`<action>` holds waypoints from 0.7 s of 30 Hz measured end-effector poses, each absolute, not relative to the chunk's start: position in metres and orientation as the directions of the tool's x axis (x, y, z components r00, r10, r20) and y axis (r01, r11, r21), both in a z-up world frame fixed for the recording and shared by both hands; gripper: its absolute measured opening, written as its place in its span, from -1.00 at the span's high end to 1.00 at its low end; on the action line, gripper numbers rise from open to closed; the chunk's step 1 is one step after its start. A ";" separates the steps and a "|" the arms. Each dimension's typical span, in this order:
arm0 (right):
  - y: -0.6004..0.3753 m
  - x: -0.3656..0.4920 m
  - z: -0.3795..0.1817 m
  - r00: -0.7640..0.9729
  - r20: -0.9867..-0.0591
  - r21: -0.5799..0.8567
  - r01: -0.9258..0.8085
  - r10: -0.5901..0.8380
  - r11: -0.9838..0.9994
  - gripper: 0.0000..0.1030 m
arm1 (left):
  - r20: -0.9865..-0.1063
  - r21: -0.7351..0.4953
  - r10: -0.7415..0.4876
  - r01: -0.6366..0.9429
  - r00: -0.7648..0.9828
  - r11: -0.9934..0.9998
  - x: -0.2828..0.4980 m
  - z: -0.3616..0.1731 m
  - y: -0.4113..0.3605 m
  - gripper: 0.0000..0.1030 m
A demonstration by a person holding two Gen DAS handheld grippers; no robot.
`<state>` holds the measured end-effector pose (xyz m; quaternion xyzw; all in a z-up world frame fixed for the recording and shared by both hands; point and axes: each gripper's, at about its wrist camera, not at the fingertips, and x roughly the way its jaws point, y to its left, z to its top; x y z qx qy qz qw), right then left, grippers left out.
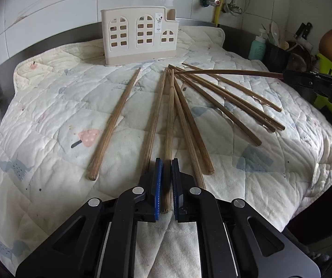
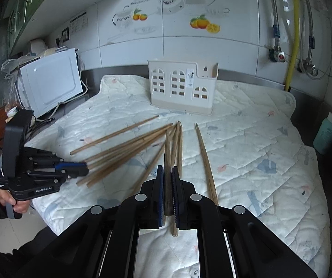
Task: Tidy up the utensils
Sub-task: 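Lift the right tool's chopstick toward the white holder while the left tool lifts its own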
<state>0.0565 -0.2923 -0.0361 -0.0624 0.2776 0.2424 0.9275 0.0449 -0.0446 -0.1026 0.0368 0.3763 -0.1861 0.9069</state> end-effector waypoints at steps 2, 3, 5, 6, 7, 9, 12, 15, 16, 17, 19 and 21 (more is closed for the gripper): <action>-0.291 0.054 -0.033 0.728 -0.541 0.022 -0.487 0.420 0.873 0.87 | -0.698 -0.087 -0.316 0.362 0.643 0.928 0.046 -0.103 -0.043 0.82; -0.289 0.053 -0.032 0.732 -0.538 0.020 -0.485 0.418 0.874 0.87 | -0.700 -0.085 -0.314 0.361 0.642 0.928 0.046 -0.103 -0.044 0.82; -0.288 0.053 -0.031 0.732 -0.537 0.022 -0.485 0.420 0.874 0.87 | -0.701 -0.066 -0.303 0.364 0.646 0.929 0.046 -0.103 -0.047 0.82; -0.287 0.052 -0.030 0.732 -0.535 0.024 -0.485 0.421 0.874 0.87 | -0.701 -0.057 -0.299 0.367 0.647 0.928 0.046 -0.104 -0.048 0.83; -0.286 0.052 -0.029 0.731 -0.534 0.029 -0.486 0.424 0.873 0.87 | -0.700 -0.045 -0.293 0.369 0.651 0.928 0.045 -0.104 -0.050 0.84; -0.286 0.051 -0.026 0.732 -0.529 0.034 -0.487 0.429 0.873 0.87 | -0.699 -0.046 -0.290 0.364 0.654 0.930 0.045 -0.102 -0.050 0.88; -0.286 0.050 -0.014 0.738 -0.512 0.048 -0.487 0.440 0.872 0.87 | -0.686 -0.076 -0.299 0.344 0.663 0.936 0.046 -0.095 -0.045 0.89; -0.289 0.051 0.002 0.749 -0.492 0.052 -0.484 0.444 0.874 0.87 | -0.655 -0.117 -0.328 0.338 0.680 0.934 0.044 -0.079 -0.037 0.89; -0.291 0.052 0.009 0.754 -0.483 0.054 -0.482 0.446 0.874 0.87 | -0.643 -0.116 -0.330 0.337 0.692 0.934 0.043 -0.073 -0.036 0.89; -0.292 0.053 0.014 0.756 -0.477 0.056 -0.482 0.448 0.874 0.87 | -0.634 -0.113 -0.331 0.339 0.699 0.934 0.041 -0.068 -0.035 0.89; -0.295 0.056 0.030 0.763 -0.460 0.066 -0.481 0.455 0.874 0.87 | -0.606 -0.113 -0.338 0.342 0.720 0.933 0.040 -0.054 -0.032 0.89; -0.298 0.059 0.041 0.767 -0.447 0.073 -0.482 0.460 0.873 0.87 | -0.583 -0.110 -0.336 0.338 0.740 0.935 0.039 -0.044 -0.030 0.89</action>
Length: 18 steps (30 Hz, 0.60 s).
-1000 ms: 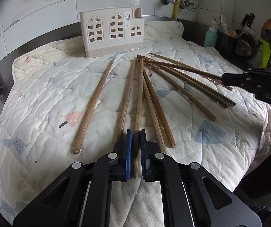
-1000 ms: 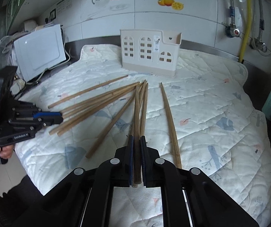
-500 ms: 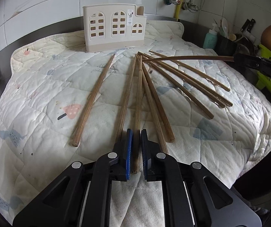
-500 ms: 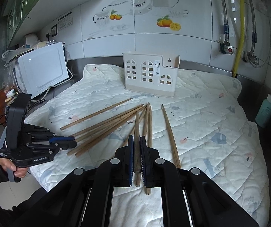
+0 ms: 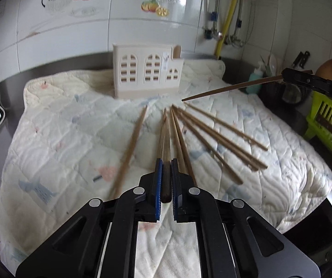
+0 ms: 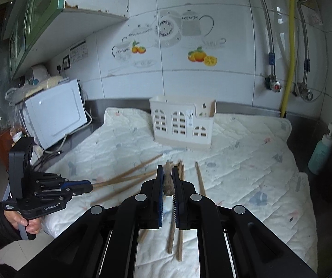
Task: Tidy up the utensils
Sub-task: 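Lift the right tool's chopstick toward the white holder while the left tool lifts its own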
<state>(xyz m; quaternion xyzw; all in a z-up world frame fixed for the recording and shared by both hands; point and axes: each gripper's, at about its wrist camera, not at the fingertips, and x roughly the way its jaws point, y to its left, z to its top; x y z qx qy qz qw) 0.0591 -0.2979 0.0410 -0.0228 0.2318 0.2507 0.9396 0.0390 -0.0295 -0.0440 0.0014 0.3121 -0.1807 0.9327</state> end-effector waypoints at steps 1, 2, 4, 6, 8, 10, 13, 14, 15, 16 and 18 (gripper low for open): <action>-0.298 0.061 0.047 0.769 -0.441 0.076 -0.481 0.462 0.873 0.87 | -0.572 -0.107 -0.332 0.333 0.750 0.937 0.039 -0.040 -0.028 0.89; -0.299 0.062 0.053 0.772 -0.435 0.077 -0.481 0.464 0.873 0.87 | -0.565 -0.110 -0.336 0.335 0.754 0.936 0.040 -0.036 -0.027 0.89; -0.299 0.063 0.064 0.782 -0.420 0.068 -0.480 0.461 0.875 0.87 | -0.551 -0.109 -0.335 0.332 0.764 0.937 0.040 -0.029 -0.024 0.89; -0.300 0.062 0.072 0.789 -0.406 0.059 -0.482 0.462 0.874 0.87 | -0.543 -0.111 -0.335 0.330 0.770 0.937 0.040 -0.024 -0.023 0.89; -0.300 0.063 0.080 0.792 -0.396 0.059 -0.484 0.465 0.873 0.87 | -0.531 -0.125 -0.349 0.336 0.772 0.934 0.040 -0.016 -0.020 0.89; -0.301 0.067 0.090 0.797 -0.385 0.046 -0.487 0.465 0.872 0.87 | -0.525 -0.103 -0.342 0.341 0.779 0.934 0.043 -0.007 -0.022 0.89; -0.301 0.077 0.104 0.793 -0.385 0.060 -0.488 0.471 0.871 0.87 | -0.520 -0.071 -0.330 0.345 0.788 0.936 0.049 0.004 -0.027 0.89; -0.301 0.079 0.108 0.795 -0.383 0.059 -0.487 0.470 0.872 0.87 | -0.518 -0.066 -0.327 0.345 0.791 0.936 0.052 0.009 -0.028 0.89; -0.301 0.082 0.112 0.799 -0.380 0.053 -0.485 0.467 0.873 0.87 | -0.513 -0.065 -0.328 0.345 0.794 0.936 0.054 0.013 -0.028 0.89; -0.300 0.085 0.116 0.801 -0.380 0.049 -0.483 0.463 0.874 0.87 | -0.505 -0.061 -0.327 0.344 0.799 0.937 0.057 0.019 -0.028 0.89; -0.299 0.091 0.122 0.804 -0.382 0.042 -0.478 0.456 0.877 0.87 | -0.487 -0.050 -0.321 0.341 0.812 0.939 0.061 0.030 -0.026 0.89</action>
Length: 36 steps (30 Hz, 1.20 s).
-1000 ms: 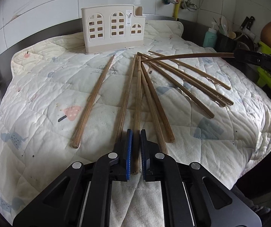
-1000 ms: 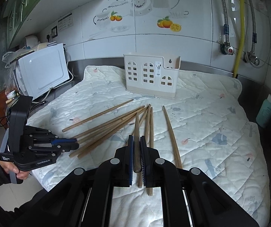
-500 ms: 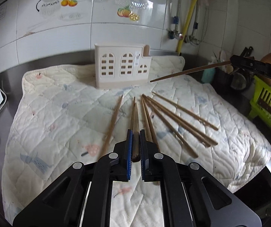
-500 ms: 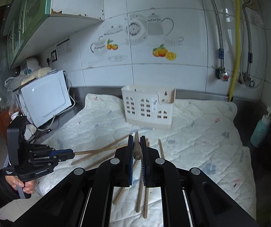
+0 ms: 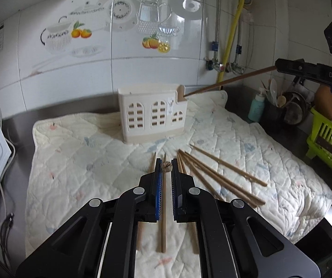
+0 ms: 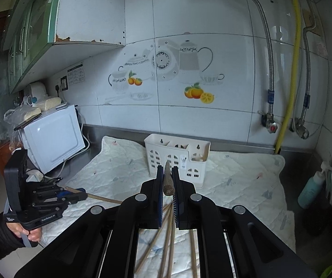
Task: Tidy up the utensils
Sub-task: 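Lift the right tool's chopstick toward the white holder while the left tool lifts its own, then lower the right tool's chopstick into the holder and open while the left tool does likewise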
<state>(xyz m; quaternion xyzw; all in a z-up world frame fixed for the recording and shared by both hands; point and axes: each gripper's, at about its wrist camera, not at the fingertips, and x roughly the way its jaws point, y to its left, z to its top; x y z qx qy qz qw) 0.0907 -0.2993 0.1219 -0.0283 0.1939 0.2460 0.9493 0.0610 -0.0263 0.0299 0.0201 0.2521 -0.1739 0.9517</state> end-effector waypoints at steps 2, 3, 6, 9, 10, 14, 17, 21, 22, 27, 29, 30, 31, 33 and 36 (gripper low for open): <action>-0.297 0.099 0.128 0.814 -0.384 0.015 -0.467 0.436 0.884 0.87 | -0.470 -0.045 -0.323 0.343 0.821 0.938 0.065 0.041 -0.025 0.89; -0.296 0.104 0.130 0.816 -0.389 0.005 -0.461 0.427 0.887 0.87 | -0.464 -0.041 -0.320 0.341 0.826 0.939 0.066 0.045 -0.025 0.89; -0.295 0.125 0.136 0.823 -0.412 -0.023 -0.438 0.391 0.899 0.87 | -0.441 -0.032 -0.318 0.340 0.839 0.940 0.073 0.060 -0.024 0.89; -0.292 0.152 0.141 0.820 -0.444 -0.035 -0.418 0.360 0.908 0.87 | -0.420 -0.020 -0.312 0.335 0.852 0.942 0.081 0.074 -0.025 0.89; -0.291 0.161 0.142 0.815 -0.459 -0.036 -0.415 0.354 0.909 0.87 | -0.412 -0.015 -0.311 0.334 0.857 0.942 0.084 0.078 -0.025 0.89; -0.282 0.195 0.141 0.800 -0.517 -0.079 -0.400 0.305 0.913 0.87 | -0.380 0.002 -0.306 0.332 0.873 0.943 0.096 0.094 -0.026 0.89; -0.277 0.218 0.142 0.772 -0.558 -0.064 -0.405 0.304 0.912 0.87 | -0.341 0.015 -0.303 0.327 0.890 0.945 0.105 0.110 -0.026 0.89; -0.267 0.247 0.140 0.737 -0.608 -0.055 -0.408 0.294 0.911 0.87 | -0.262 0.052 -0.291 0.314 0.920 0.948 0.120 0.141 -0.032 0.89; -0.264 0.253 0.139 0.727 -0.622 -0.055 -0.413 0.293 0.909 0.87 | -0.241 0.062 -0.289 0.311 0.926 0.948 0.124 0.148 -0.035 0.89; -0.255 0.281 0.130 0.716 -0.646 -0.068 -0.400 0.265 0.914 0.86 | -0.154 0.088 -0.268 0.283 0.951 0.955 0.155 0.184 -0.044 0.89; -0.257 0.284 0.129 0.725 -0.633 -0.058 -0.395 0.272 0.917 0.75 | -0.132 0.088 -0.257 0.269 0.957 0.959 0.169 0.193 -0.046 0.89; -0.258 0.284 0.129 0.732 -0.623 -0.058 -0.393 0.274 0.918 0.60 | -0.116 0.091 -0.249 0.259 0.962 0.962 0.177 0.197 -0.047 0.89; -0.259 0.282 0.130 0.744 -0.608 -0.062 -0.391 0.276 0.918 0.51 | -0.109 0.083 -0.250 0.260 0.962 0.962 0.183 0.199 -0.047 0.89; -0.262 0.279 0.131 0.756 -0.592 -0.069 -0.392 0.278 0.918 0.41 | -0.098 0.075 -0.242 0.249 0.965 0.966 0.197 0.202 -0.048 0.89; -0.266 0.273 0.131 0.769 -0.575 -0.084 -0.394 0.279 0.915 0.33 | -0.087 0.058 -0.232 0.238 0.969 0.970 0.218 0.201 -0.048 0.89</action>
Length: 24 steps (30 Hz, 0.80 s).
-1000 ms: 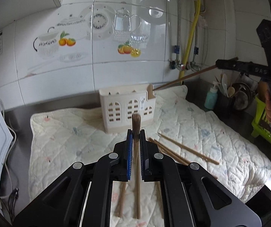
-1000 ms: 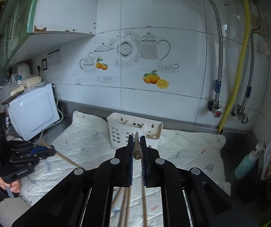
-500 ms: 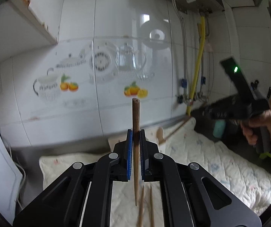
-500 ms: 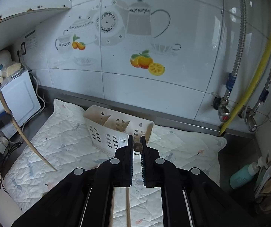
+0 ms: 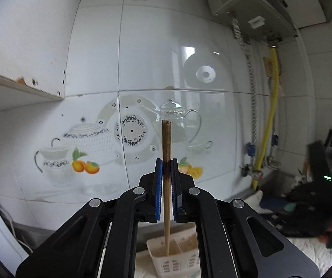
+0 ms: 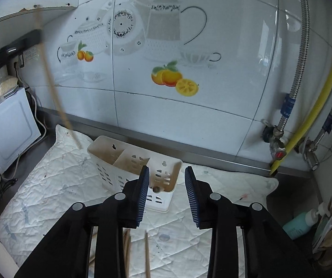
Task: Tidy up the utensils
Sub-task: 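Lower the right tool's chopstick into the holder and open while the left tool does likewise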
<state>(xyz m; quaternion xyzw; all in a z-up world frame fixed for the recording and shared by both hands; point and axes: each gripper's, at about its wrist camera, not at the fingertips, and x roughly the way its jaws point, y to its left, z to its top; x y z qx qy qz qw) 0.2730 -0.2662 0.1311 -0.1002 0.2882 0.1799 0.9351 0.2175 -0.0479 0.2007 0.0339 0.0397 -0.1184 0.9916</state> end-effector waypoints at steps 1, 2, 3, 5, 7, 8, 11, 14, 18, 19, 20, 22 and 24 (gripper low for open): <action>-0.268 0.271 0.131 0.773 -0.570 -0.088 -0.394 0.278 0.915 0.30 | -0.084 0.053 -0.232 0.237 0.969 0.970 0.225 0.199 -0.047 0.89; -0.270 0.267 0.131 0.778 -0.563 -0.094 -0.396 0.279 0.913 0.28 | -0.082 0.045 -0.230 0.234 0.970 0.971 0.230 0.197 -0.047 0.89; -0.271 0.264 0.131 0.781 -0.558 -0.097 -0.398 0.282 0.912 0.28 | -0.085 0.033 -0.227 0.230 0.970 0.973 0.238 0.193 -0.046 0.89; -0.273 0.257 0.131 0.786 -0.546 -0.098 -0.405 0.292 0.909 0.25 | -0.094 0.011 -0.220 0.222 0.971 0.975 0.250 0.186 -0.045 0.89; -0.276 0.249 0.129 0.791 -0.532 -0.098 -0.412 0.302 0.906 0.21 | -0.111 -0.003 -0.212 0.213 0.971 0.977 0.261 0.177 -0.043 0.89; -0.278 0.246 0.129 0.796 -0.524 -0.099 -0.411 0.304 0.906 0.15 | -0.118 -0.005 -0.205 0.206 0.972 0.979 0.265 0.172 -0.042 0.89; -0.282 0.235 0.124 0.803 -0.507 -0.092 -0.411 0.313 0.907 0.08 | -0.156 -0.028 -0.204 0.203 0.966 0.979 0.275 0.158 -0.039 0.89; -0.282 0.226 0.118 0.804 -0.503 -0.096 -0.415 0.316 0.905 0.08 | -0.185 -0.053 -0.217 0.211 0.958 0.976 0.283 0.147 -0.035 0.89; -0.282 0.208 0.109 0.811 -0.494 -0.102 -0.414 0.315 0.905 0.07 | -0.207 -0.049 -0.221 0.215 0.953 0.975 0.283 0.139 -0.034 0.87; -0.283 0.203 0.107 0.812 -0.490 -0.095 -0.412 0.318 0.906 0.07 | -0.207 -0.045 -0.218 0.213 0.954 0.976 0.281 0.138 -0.035 0.84; -0.284 0.199 0.105 0.810 -0.490 -0.088 -0.413 0.322 0.906 0.07 | -0.206 -0.040 -0.213 0.209 0.955 0.977 0.279 0.138 -0.035 0.83; -0.286 0.189 0.099 0.814 -0.485 -0.081 -0.404 0.319 0.911 0.06 | -0.205 -0.042 -0.218 0.214 0.954 0.976 0.273 0.139 -0.033 0.82; -0.288 0.181 0.094 0.818 -0.485 -0.081 -0.395 0.310 0.915 0.02 | -0.202 -0.033 -0.208 0.206 0.957 0.978 0.266 0.141 -0.031 0.82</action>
